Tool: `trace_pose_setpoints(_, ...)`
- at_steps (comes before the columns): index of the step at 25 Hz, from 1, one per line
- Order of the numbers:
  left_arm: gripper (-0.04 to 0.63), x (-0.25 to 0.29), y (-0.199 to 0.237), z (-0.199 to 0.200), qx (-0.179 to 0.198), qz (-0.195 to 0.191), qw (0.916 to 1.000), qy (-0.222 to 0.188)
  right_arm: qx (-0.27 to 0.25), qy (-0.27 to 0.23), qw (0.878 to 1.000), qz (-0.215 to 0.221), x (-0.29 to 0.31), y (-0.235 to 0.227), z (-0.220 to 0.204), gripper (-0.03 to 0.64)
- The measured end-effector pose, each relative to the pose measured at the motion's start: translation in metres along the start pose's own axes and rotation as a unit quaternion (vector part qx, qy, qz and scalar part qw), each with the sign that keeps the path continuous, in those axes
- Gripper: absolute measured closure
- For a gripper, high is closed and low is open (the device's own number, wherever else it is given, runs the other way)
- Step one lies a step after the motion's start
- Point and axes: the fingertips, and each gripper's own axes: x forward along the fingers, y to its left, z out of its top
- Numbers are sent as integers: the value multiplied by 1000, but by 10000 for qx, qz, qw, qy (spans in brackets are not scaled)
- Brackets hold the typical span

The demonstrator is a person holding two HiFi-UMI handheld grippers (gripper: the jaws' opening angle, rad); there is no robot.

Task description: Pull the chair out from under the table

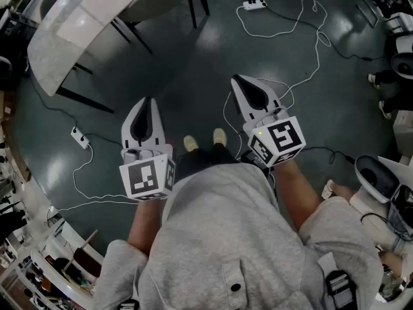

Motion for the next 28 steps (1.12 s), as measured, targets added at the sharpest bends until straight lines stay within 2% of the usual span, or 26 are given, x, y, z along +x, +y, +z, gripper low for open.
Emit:
trace_pose_setpoints(5,579,-1,0,-4,-121,-109,9999,-5,-223,49,9997,4,6,17,1,591)
trace_pose_setpoints(20,580,-17,57,4,-173,106,9997,-140,-435,-129,9990,-53,32,63,13,593)
trace_pose_setpoints(28,580,-28,81,1,-226,11,9994,-251,-507,-226,9984,-45,45,93,18,594)
